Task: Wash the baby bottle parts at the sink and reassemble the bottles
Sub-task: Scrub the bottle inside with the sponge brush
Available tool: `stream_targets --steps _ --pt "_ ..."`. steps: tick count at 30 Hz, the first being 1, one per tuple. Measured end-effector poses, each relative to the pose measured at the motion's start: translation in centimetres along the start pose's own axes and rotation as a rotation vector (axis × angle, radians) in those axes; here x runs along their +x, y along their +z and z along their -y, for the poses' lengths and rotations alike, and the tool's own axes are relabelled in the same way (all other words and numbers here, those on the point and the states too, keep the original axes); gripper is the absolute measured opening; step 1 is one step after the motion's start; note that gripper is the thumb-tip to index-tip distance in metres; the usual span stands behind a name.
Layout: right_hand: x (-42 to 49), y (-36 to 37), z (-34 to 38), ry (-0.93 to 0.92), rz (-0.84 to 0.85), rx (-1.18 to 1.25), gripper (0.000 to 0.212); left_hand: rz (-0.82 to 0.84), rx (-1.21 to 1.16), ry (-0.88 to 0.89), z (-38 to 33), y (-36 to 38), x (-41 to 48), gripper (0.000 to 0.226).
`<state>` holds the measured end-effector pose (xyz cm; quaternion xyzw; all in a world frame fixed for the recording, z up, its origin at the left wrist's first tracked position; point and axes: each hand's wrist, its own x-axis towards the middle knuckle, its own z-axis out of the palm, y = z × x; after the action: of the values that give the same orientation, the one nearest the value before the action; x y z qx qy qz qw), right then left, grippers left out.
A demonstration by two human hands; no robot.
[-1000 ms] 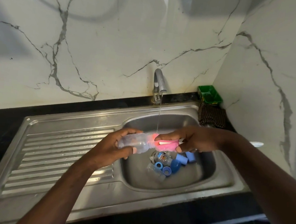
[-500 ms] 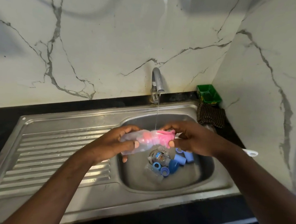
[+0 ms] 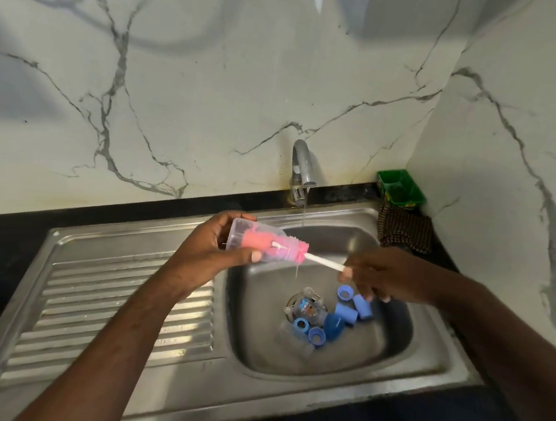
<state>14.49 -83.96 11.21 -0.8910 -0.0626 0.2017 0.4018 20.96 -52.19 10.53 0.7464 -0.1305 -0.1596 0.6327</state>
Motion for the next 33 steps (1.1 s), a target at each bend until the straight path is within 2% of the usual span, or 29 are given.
stream_targets --steps 2,4,8,11,14,18,19,21,24,25,27,31,33 --pt "-0.4 -0.2 -0.8 0.057 0.087 0.168 0.026 -0.013 -0.013 0.034 -0.2 -0.3 -0.1 0.072" --pt "-0.8 0.0 -0.7 0.043 0.083 0.239 0.029 -0.017 -0.009 0.072 -0.2 -0.2 0.0 0.073" --pt "-0.6 0.3 -0.9 -0.001 -0.166 0.332 0.035 -0.066 -0.054 0.110 0.2 0.8 0.7 0.070" --pt "-0.2 1.1 -1.0 -0.015 -0.298 0.206 0.035 -0.058 -0.022 0.081 0.1 0.9 1.5 0.067" --pt "0.1 2.0 -0.5 -0.118 -0.428 -0.009 0.033 0.052 0.004 0.059 -0.3 1.1 1.9 0.065" --pt "-0.2 2.2 -0.4 -0.151 -0.516 -0.060 0.026 0.092 -0.033 0.065 -1.0 1.3 2.0 0.068" --pt "-0.5 2.1 -0.7 -0.156 -0.513 -0.025 0.024 0.101 -0.075 0.076 -1.2 1.2 2.0 0.069" --pt "-1.1 1.9 -0.6 -0.176 -0.420 0.207 0.018 0.109 -0.143 0.085 -1.3 0.9 1.8 0.070" --pt "-2.3 2.2 -0.1 -0.125 -0.167 0.570 0.034 0.151 -0.164 0.083 -1.4 0.9 1.7 0.076" --pt "-2.6 2.4 0.0 -0.071 -0.095 0.601 0.037 0.163 -0.168 0.085 -1.5 1.0 1.8 0.077" --pt "-3.1 2.7 0.0 -0.011 -0.029 0.601 0.029 0.167 -0.232 0.082 -1.7 1.5 1.8 0.079" --pt "-3.2 3.3 0.4 -0.083 -0.160 0.665 0.027 0.143 -0.521 0.071 -2.1 3.1 1.5 0.073" --pt "-3.0 3.7 0.2 -0.200 -0.331 0.567 0.020 0.099 -0.540 0.066 -2.7 4.0 1.7 0.066"
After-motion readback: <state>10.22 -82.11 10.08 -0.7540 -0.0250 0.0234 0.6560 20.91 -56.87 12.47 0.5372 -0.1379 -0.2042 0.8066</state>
